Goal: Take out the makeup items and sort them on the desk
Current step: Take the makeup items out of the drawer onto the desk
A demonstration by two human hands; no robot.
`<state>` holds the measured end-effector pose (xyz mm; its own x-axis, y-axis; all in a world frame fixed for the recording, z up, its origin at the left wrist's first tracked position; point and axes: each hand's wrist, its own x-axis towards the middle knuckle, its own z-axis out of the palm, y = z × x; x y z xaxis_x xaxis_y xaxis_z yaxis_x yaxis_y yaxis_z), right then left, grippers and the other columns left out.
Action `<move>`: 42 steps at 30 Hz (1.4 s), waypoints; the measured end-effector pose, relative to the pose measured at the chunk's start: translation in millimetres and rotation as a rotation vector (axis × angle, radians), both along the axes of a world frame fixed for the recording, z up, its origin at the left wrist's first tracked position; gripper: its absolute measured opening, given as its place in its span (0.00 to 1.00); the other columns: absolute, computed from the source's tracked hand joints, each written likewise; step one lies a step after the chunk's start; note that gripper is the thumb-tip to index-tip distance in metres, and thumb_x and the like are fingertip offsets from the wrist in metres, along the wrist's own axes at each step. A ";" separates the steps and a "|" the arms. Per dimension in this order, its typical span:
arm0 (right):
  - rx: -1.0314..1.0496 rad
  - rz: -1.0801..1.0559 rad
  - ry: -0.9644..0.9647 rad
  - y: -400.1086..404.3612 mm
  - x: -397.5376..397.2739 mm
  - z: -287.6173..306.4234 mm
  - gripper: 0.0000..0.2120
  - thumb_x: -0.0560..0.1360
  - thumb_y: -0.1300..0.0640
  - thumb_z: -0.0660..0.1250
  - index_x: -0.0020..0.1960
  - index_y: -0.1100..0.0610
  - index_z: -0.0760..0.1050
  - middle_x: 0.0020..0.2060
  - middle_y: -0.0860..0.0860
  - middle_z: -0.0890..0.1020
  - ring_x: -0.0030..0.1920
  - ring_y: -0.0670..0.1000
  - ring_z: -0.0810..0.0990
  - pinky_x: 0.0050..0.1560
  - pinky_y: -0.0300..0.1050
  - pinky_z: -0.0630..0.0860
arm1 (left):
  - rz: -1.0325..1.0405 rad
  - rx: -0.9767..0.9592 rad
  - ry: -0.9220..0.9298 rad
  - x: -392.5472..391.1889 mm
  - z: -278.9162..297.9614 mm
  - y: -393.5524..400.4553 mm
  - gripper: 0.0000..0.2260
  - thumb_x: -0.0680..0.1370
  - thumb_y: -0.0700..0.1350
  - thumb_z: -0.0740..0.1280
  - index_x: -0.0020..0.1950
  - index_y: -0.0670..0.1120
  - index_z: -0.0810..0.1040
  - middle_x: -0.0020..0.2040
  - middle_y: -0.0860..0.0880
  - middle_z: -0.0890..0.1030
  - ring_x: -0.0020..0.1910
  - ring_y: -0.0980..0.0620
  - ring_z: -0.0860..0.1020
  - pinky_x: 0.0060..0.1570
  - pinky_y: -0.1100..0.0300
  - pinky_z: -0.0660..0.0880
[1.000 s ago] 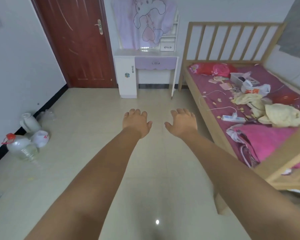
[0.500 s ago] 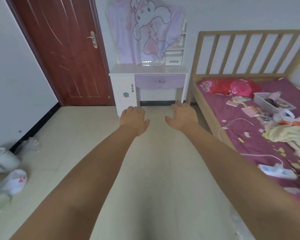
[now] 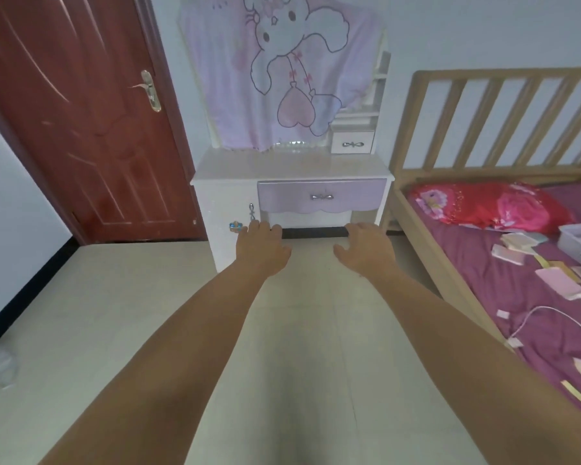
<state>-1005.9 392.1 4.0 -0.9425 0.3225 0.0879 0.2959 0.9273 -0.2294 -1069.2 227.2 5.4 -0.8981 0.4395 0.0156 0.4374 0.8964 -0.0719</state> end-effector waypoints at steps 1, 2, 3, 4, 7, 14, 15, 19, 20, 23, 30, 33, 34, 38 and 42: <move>-0.010 -0.014 -0.012 9.5 -24.9 -3.6 0.19 0.75 0.50 0.59 0.60 0.62 0.69 0.57 0.57 0.74 0.62 0.57 0.69 0.59 0.48 0.67 | -0.011 0.005 -0.001 -25.0 -4.5 9.8 0.20 0.80 0.51 0.53 0.66 0.41 0.67 0.66 0.42 0.69 0.67 0.44 0.65 0.63 0.54 0.63; -0.015 -0.029 -0.030 20.0 -50.2 -8.0 0.18 0.75 0.50 0.59 0.59 0.62 0.70 0.57 0.57 0.75 0.62 0.57 0.69 0.58 0.48 0.68 | -0.021 0.010 -0.005 -50.0 -9.4 19.9 0.19 0.80 0.51 0.54 0.66 0.41 0.67 0.66 0.41 0.69 0.66 0.45 0.65 0.62 0.54 0.63; -0.010 -0.038 -0.047 31.3 -75.8 -13.4 0.18 0.75 0.50 0.59 0.59 0.61 0.70 0.57 0.57 0.75 0.61 0.57 0.70 0.58 0.48 0.68 | -0.032 0.013 -0.014 -74.8 -14.5 30.4 0.19 0.80 0.51 0.54 0.66 0.40 0.67 0.65 0.41 0.69 0.65 0.45 0.66 0.62 0.55 0.63; 0.003 -0.042 -0.059 43.8 -102.8 -19.4 0.19 0.75 0.50 0.59 0.60 0.61 0.69 0.57 0.57 0.75 0.61 0.57 0.71 0.58 0.48 0.68 | -0.045 0.012 -0.019 -101.1 -20.5 42.2 0.19 0.80 0.51 0.54 0.65 0.40 0.67 0.65 0.41 0.70 0.65 0.44 0.66 0.61 0.55 0.64; -0.016 -0.046 -0.060 81.9 -183.8 -36.9 0.22 0.76 0.50 0.59 0.66 0.59 0.66 0.62 0.56 0.73 0.65 0.56 0.68 0.63 0.49 0.66 | -0.055 0.018 -0.036 -179.5 -36.6 78.6 0.19 0.80 0.50 0.54 0.66 0.41 0.66 0.65 0.42 0.69 0.67 0.44 0.64 0.63 0.54 0.63; -0.058 -0.054 -0.079 172.4 -357.1 -71.6 0.23 0.76 0.52 0.58 0.69 0.58 0.64 0.64 0.55 0.72 0.66 0.55 0.66 0.63 0.47 0.65 | -0.012 0.052 -0.062 -353.0 -55.4 163.6 0.23 0.79 0.53 0.51 0.68 0.42 0.65 0.66 0.43 0.69 0.68 0.46 0.64 0.63 0.55 0.63; -0.059 -0.056 -0.112 181.3 -375.8 -77.2 0.23 0.76 0.51 0.58 0.69 0.58 0.64 0.63 0.55 0.72 0.66 0.55 0.66 0.63 0.47 0.65 | -0.018 0.056 -0.080 -372.2 -60.0 171.9 0.21 0.79 0.51 0.53 0.69 0.42 0.64 0.67 0.43 0.69 0.68 0.46 0.64 0.64 0.54 0.63; -0.075 -0.067 -0.221 212.1 -442.9 -108.3 0.23 0.77 0.49 0.57 0.68 0.58 0.64 0.62 0.55 0.72 0.66 0.56 0.66 0.64 0.49 0.65 | -0.012 0.014 -0.161 -445.8 -87.0 202.9 0.21 0.80 0.51 0.54 0.70 0.43 0.63 0.69 0.43 0.66 0.70 0.46 0.61 0.66 0.54 0.61; -0.082 -0.068 -0.235 220.0 -460.0 -117.7 0.22 0.77 0.49 0.57 0.68 0.58 0.64 0.62 0.55 0.72 0.66 0.56 0.67 0.65 0.49 0.65 | -0.010 0.000 -0.176 -466.2 -96.8 211.3 0.21 0.80 0.52 0.54 0.70 0.43 0.63 0.69 0.43 0.66 0.70 0.46 0.61 0.66 0.54 0.61; -0.105 -0.093 -0.289 241.6 -505.4 -149.3 0.21 0.77 0.50 0.56 0.67 0.59 0.65 0.62 0.56 0.73 0.64 0.56 0.69 0.63 0.48 0.66 | -0.019 -0.021 -0.211 -525.0 -131.4 235.3 0.23 0.80 0.54 0.53 0.71 0.44 0.61 0.70 0.43 0.65 0.71 0.46 0.60 0.67 0.54 0.60; -0.431 -0.346 -0.396 271.6 -600.0 -229.8 0.18 0.78 0.54 0.55 0.65 0.61 0.68 0.61 0.58 0.73 0.64 0.57 0.69 0.61 0.47 0.67 | -0.091 0.033 -0.272 -633.5 -201.0 286.0 0.22 0.80 0.51 0.55 0.71 0.42 0.63 0.73 0.42 0.62 0.74 0.45 0.58 0.71 0.53 0.56; -0.740 -0.557 -0.351 280.3 -628.9 -259.7 0.19 0.79 0.55 0.55 0.67 0.63 0.67 0.64 0.59 0.73 0.65 0.56 0.70 0.62 0.44 0.66 | -0.169 0.149 -0.195 -658.9 -229.0 302.4 0.19 0.73 0.49 0.59 0.56 0.38 0.76 0.56 0.37 0.79 0.58 0.39 0.77 0.55 0.47 0.75; -0.848 -0.649 -0.324 284.3 -638.9 -271.8 0.19 0.79 0.55 0.56 0.67 0.63 0.66 0.64 0.59 0.73 0.64 0.57 0.71 0.61 0.45 0.66 | -0.193 0.161 -0.164 -663.7 -239.1 304.6 0.18 0.71 0.49 0.57 0.52 0.39 0.76 0.50 0.38 0.82 0.52 0.39 0.81 0.48 0.47 0.78; -1.445 -1.031 -0.088 294.0 -668.6 -310.5 0.06 0.78 0.54 0.58 0.49 0.57 0.68 0.40 0.55 0.75 0.36 0.52 0.73 0.39 0.43 0.70 | -0.281 0.200 -0.062 -665.0 -272.0 303.0 0.16 0.69 0.46 0.58 0.54 0.41 0.69 0.51 0.38 0.81 0.51 0.39 0.80 0.51 0.46 0.77; -1.785 -1.181 0.220 300.2 -678.5 -325.9 0.08 0.78 0.65 0.56 0.41 0.60 0.66 0.32 0.55 0.71 0.32 0.50 0.73 0.37 0.43 0.75 | -0.256 0.196 0.050 -659.5 -293.7 300.9 0.17 0.70 0.44 0.58 0.57 0.40 0.69 0.56 0.36 0.79 0.60 0.40 0.72 0.56 0.43 0.74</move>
